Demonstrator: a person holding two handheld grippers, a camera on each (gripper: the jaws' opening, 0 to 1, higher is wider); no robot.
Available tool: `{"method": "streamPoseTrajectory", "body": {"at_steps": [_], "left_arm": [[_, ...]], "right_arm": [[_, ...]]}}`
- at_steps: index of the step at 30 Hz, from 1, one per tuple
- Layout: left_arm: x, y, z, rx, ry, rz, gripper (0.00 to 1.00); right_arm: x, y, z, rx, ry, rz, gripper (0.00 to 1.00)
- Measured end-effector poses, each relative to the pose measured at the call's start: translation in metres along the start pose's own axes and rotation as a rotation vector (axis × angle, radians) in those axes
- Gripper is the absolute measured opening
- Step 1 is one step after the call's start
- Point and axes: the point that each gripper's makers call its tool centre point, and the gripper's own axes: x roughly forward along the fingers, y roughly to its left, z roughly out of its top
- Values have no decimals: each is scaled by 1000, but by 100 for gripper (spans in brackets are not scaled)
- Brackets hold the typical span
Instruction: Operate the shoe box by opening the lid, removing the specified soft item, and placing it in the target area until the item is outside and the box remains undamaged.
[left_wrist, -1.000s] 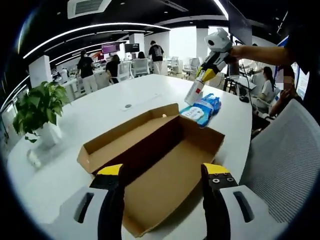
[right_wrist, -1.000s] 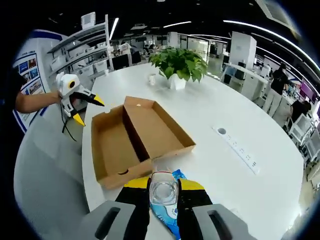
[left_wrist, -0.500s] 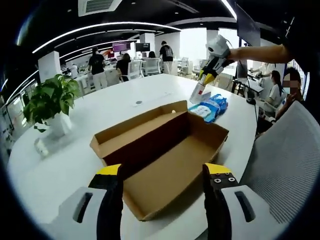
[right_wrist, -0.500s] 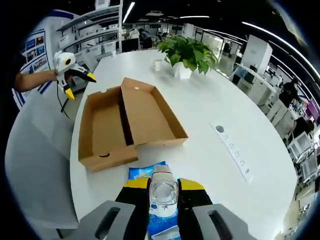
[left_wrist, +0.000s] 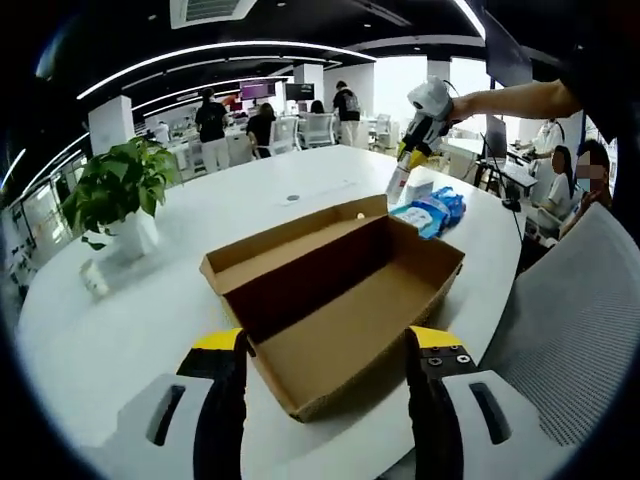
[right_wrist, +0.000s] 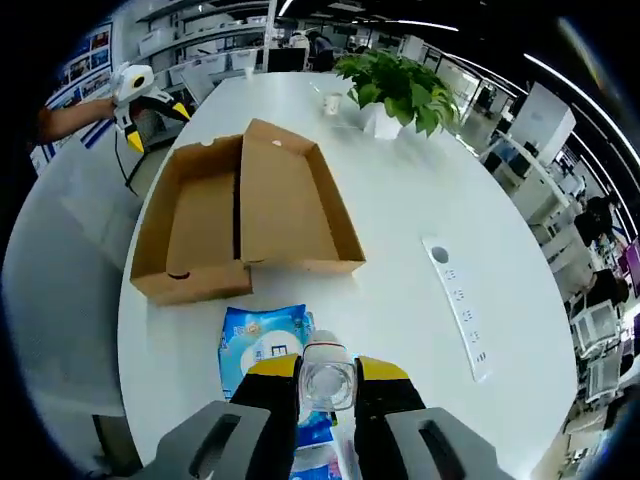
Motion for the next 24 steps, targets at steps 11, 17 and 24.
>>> {"method": "streamPoseTrajectory", "body": {"at_steps": [11, 17, 24], "left_arm": [[-5, 5, -6, -14, 7, 19, 66], [-6, 5, -8, -25, 4, 24, 66], [-10, 6, -11, -39, 3, 40, 66]], "right_arm": [[15, -14, -12, -78, 67, 25, 16], [23, -13, -17, -118, 114, 44, 17], [31, -23, -29, -155, 170, 61, 17]]}}
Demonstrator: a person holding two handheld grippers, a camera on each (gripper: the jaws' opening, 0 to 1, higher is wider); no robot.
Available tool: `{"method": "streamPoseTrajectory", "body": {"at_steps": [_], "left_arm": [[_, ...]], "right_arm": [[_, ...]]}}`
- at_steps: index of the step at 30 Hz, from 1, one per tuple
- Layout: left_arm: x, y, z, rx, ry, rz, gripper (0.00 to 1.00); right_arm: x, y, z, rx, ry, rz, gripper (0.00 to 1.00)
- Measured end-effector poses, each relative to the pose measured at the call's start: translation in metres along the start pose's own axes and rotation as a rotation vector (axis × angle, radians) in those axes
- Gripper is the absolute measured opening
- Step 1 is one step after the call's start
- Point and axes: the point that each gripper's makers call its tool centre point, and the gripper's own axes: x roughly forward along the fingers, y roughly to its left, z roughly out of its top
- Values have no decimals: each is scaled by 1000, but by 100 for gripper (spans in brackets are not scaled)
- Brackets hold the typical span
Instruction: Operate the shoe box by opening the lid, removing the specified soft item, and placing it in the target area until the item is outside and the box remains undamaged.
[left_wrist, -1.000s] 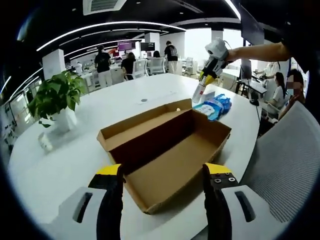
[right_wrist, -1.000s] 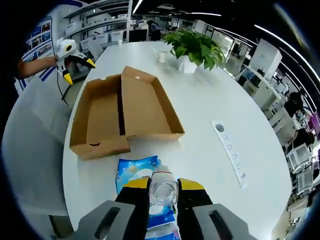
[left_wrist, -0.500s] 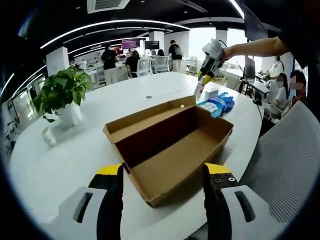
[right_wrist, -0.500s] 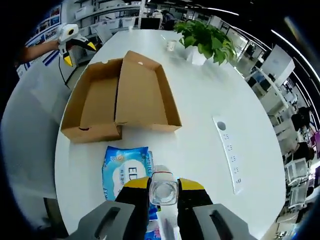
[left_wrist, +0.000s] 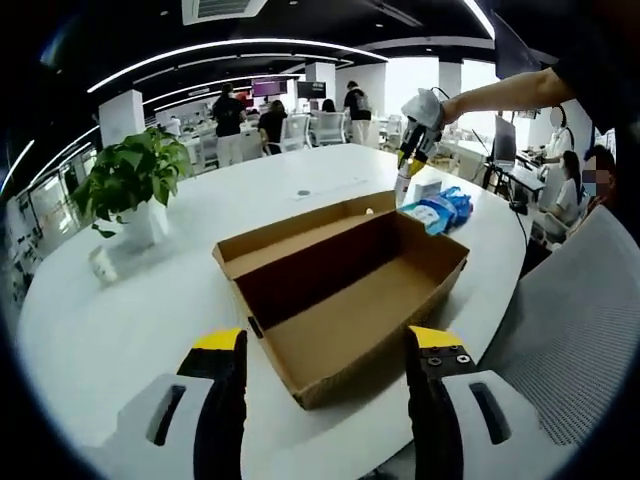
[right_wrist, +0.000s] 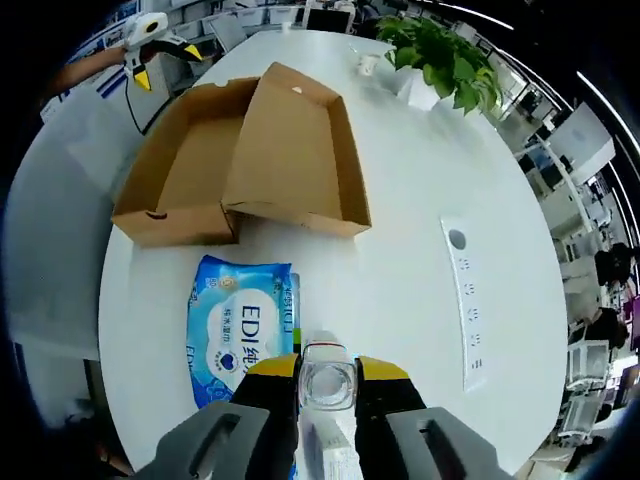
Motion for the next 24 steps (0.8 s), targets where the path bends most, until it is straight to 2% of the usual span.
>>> {"method": "streamPoseTrajectory", "body": {"at_steps": [11, 24], "left_arm": [[-5, 0, -4, -17, 6, 10, 67], [-11, 0, -11, -30, 14, 25, 66]], "right_arm": [[13, 4, -11, -69, 76, 41, 17], [17, 2, -15, -70, 88, 47, 17]]}}
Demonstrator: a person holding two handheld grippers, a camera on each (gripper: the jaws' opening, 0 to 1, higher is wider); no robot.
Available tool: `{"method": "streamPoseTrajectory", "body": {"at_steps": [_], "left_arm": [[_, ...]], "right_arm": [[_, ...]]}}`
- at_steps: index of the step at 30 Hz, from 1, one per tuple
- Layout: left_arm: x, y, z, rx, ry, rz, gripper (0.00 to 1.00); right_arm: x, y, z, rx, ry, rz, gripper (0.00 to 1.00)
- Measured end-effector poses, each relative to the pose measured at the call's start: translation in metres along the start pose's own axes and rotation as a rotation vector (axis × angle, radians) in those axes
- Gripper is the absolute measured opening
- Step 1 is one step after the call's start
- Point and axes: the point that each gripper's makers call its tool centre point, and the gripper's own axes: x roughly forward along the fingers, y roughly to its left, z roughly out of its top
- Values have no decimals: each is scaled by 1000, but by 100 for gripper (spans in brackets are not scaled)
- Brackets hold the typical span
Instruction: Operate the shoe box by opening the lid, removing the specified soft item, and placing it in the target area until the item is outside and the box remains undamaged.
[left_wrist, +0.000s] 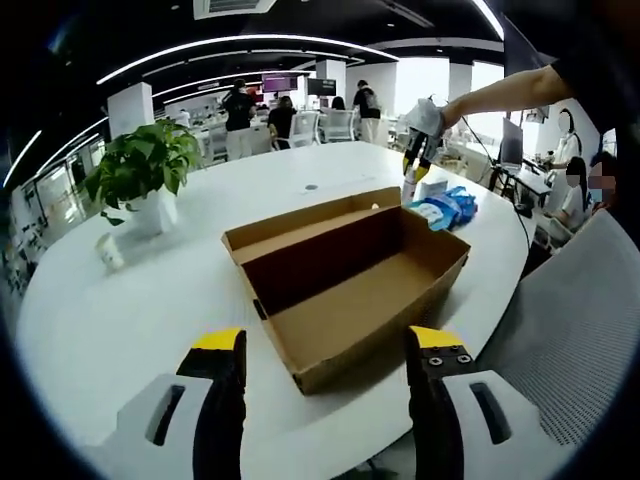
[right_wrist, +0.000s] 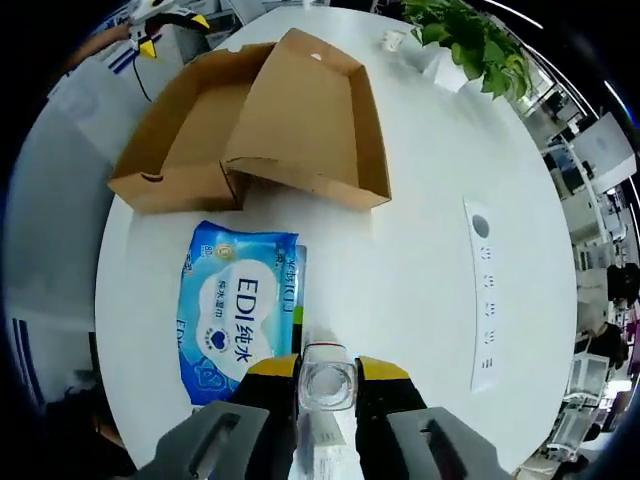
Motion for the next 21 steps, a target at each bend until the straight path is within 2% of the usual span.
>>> {"method": "streamPoseTrajectory", "body": {"at_steps": [21], "left_arm": [[1, 2, -3, -7, 5, 8, 66]], "right_arm": [[-1, -1, 0, -5, 8, 12, 18]]}}
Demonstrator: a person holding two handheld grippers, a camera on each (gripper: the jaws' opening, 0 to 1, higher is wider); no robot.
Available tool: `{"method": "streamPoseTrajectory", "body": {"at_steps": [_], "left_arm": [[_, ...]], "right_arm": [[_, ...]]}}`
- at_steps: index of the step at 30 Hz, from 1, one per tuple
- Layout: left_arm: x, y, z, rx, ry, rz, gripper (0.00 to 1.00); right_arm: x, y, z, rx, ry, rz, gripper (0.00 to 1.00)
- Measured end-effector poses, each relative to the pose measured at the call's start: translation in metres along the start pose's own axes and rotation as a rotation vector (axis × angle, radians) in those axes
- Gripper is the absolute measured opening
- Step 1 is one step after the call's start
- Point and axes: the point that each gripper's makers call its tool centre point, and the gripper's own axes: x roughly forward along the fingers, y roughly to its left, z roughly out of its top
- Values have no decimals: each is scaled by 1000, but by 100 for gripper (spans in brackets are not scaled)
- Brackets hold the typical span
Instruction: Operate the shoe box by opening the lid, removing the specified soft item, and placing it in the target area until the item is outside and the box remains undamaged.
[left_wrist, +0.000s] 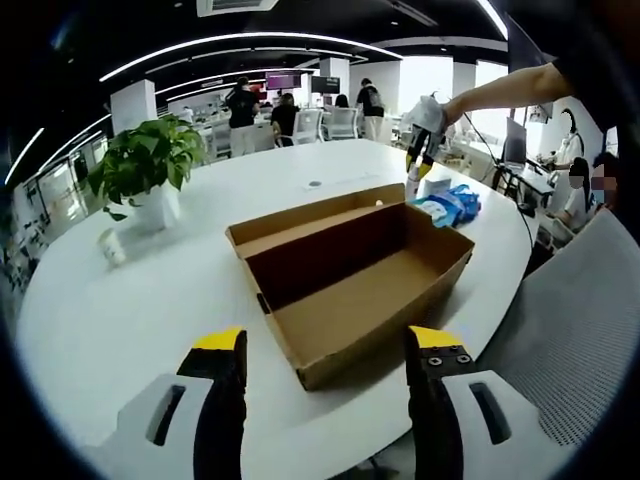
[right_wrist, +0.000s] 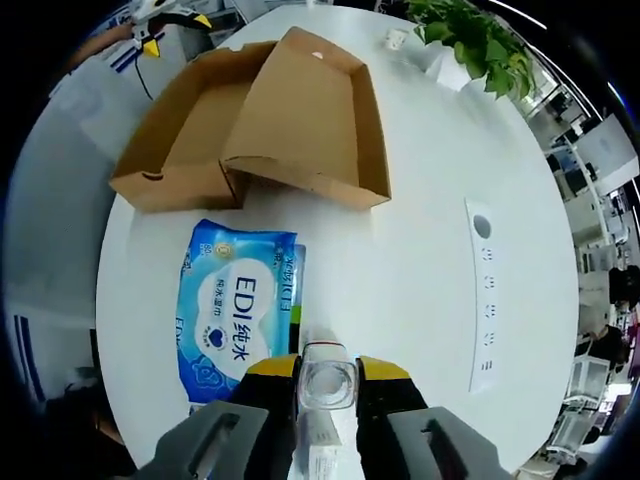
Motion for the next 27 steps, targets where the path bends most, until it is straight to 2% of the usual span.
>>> {"method": "streamPoseTrajectory", "body": {"at_steps": [14, 21, 27], "left_arm": [[2, 4, -2, -12, 6, 11, 65], [7, 9, -8, -23, 26, 26, 64], [11, 14, -12, -43, 41, 45, 61]], "right_arm": [[-1, -3, -1, 20, -5, -13, 21], [-3, -3, 3, 33, -20, -19, 24], [-5, -2, 9, 59, -36, -18, 30]]}}
